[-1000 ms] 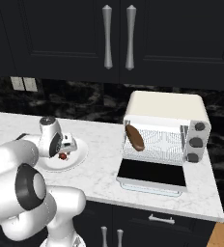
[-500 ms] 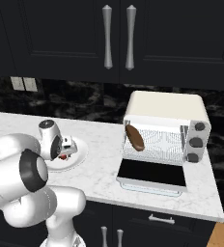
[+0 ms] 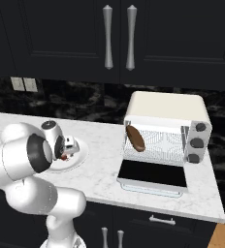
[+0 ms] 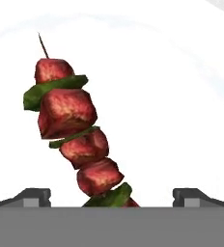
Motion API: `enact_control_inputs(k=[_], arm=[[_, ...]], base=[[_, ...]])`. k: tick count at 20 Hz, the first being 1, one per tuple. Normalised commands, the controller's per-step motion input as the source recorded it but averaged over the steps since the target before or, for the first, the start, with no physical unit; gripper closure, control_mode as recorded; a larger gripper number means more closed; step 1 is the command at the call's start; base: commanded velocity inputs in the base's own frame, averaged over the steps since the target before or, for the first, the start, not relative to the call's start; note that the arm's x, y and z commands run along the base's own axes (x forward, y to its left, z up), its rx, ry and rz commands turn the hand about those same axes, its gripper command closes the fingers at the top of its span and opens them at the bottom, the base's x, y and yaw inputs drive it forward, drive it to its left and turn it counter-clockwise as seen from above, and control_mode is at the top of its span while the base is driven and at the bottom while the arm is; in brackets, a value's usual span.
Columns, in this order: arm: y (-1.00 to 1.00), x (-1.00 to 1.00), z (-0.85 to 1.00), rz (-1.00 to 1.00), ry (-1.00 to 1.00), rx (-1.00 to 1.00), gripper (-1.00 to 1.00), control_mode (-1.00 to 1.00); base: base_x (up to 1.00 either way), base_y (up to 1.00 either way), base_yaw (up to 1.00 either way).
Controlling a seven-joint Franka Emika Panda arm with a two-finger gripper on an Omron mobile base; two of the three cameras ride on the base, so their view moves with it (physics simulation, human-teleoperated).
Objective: Pick up the kebab skewer and baguette bread, and place them inside the toaster oven. Close the toaster oven door and start by setting the timer.
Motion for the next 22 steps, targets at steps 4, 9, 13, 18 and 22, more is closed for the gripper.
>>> enact_control_inputs(k=[4, 9, 13, 18, 22], arm=[[0.00, 0.24, -0.08, 0.00, 0.00, -0.01, -1.00, -1.00], [0.00, -0.06, -0.24, 0.00, 0.00, 0.00, 1.00, -1.00], [-0.05, -0.29, -0.09, 0.00, 0.00, 0.00, 1.00, -1.00], [-0.27, -0.08, 0.07, 0.00, 0.00, 0.00, 1.00, -1.00], [-0.51, -0.08, 0.57, 0.00, -0.05, 0.04, 1.00, -1.00]], base=[[0.00, 0.00, 0.00], [0.00, 0.00, 0.00], [0.00, 0.00, 0.00], [0.00, 0.00, 0.00], [0.00, 0.00, 0.00]])
